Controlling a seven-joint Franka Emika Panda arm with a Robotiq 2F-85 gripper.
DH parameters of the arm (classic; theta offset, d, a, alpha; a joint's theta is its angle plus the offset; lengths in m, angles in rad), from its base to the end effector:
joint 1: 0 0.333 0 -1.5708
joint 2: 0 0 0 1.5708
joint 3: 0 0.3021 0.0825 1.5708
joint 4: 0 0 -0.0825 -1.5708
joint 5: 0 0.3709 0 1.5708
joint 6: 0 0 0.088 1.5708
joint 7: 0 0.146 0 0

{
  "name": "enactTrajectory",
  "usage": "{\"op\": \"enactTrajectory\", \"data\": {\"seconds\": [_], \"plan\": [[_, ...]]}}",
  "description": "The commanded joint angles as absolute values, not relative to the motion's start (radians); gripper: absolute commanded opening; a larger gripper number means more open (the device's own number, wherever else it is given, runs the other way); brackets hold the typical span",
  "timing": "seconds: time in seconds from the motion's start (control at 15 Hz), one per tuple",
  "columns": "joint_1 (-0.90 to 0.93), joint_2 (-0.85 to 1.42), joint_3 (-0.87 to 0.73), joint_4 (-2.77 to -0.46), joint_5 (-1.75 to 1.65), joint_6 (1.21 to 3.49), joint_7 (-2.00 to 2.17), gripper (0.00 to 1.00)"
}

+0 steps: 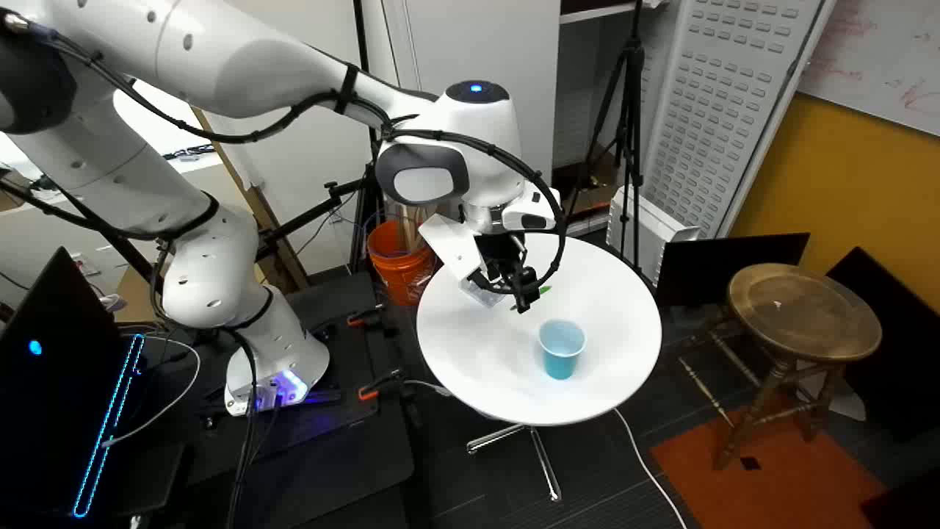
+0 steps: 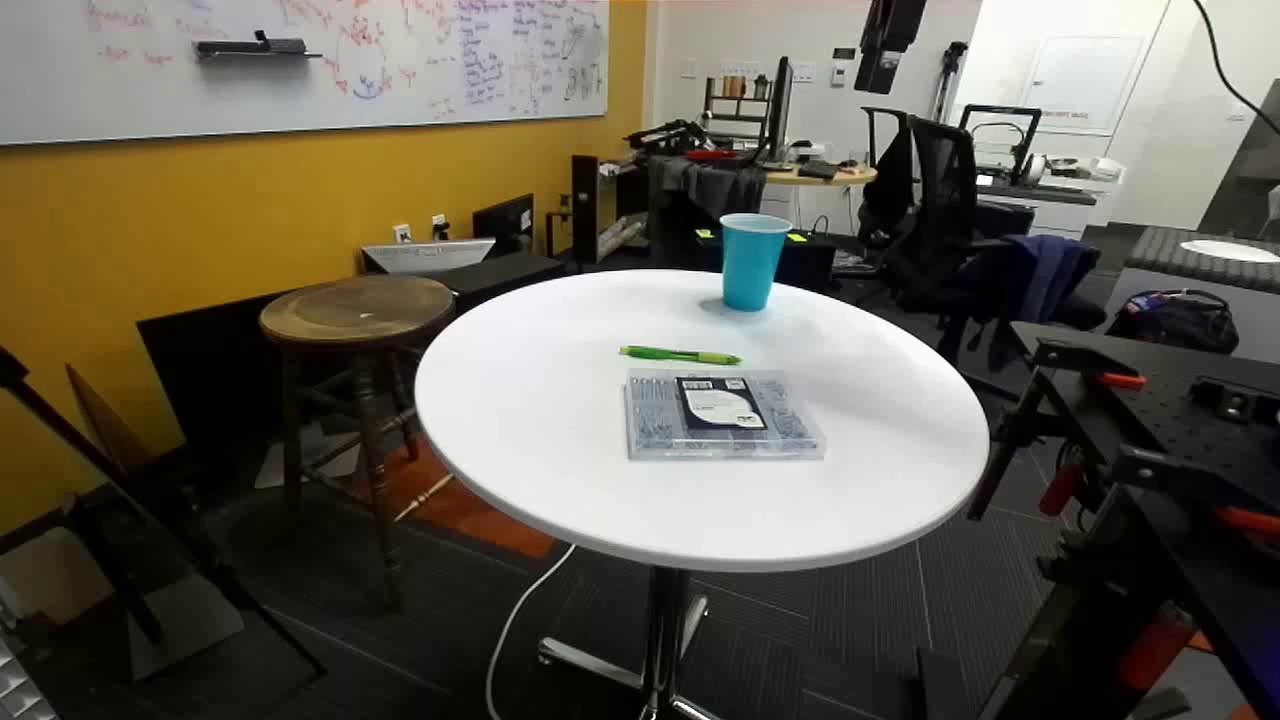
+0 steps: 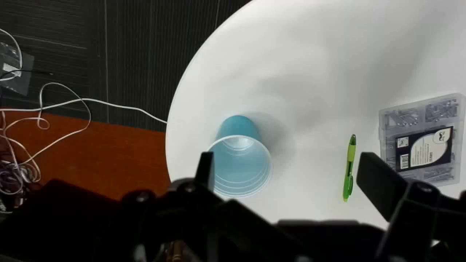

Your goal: Move the cup slightly to the left

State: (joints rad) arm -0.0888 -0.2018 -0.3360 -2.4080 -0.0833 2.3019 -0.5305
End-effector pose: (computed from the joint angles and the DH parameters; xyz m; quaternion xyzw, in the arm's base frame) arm 0.4270 -0.1956 0.3495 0.9958 0.0809 0.0388 0.0189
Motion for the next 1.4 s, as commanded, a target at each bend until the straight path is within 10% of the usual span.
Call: {"op": "enactTrajectory", "data": {"seconds": [0.0,1.33], "plan": [[-0.117,-0.2,-0.308,-2.407,-0.076,2.301,-0.535,1.0],[-0.135,0.041,-0.268,-2.345,0.077,2.571,-0.71,1.0]]}}
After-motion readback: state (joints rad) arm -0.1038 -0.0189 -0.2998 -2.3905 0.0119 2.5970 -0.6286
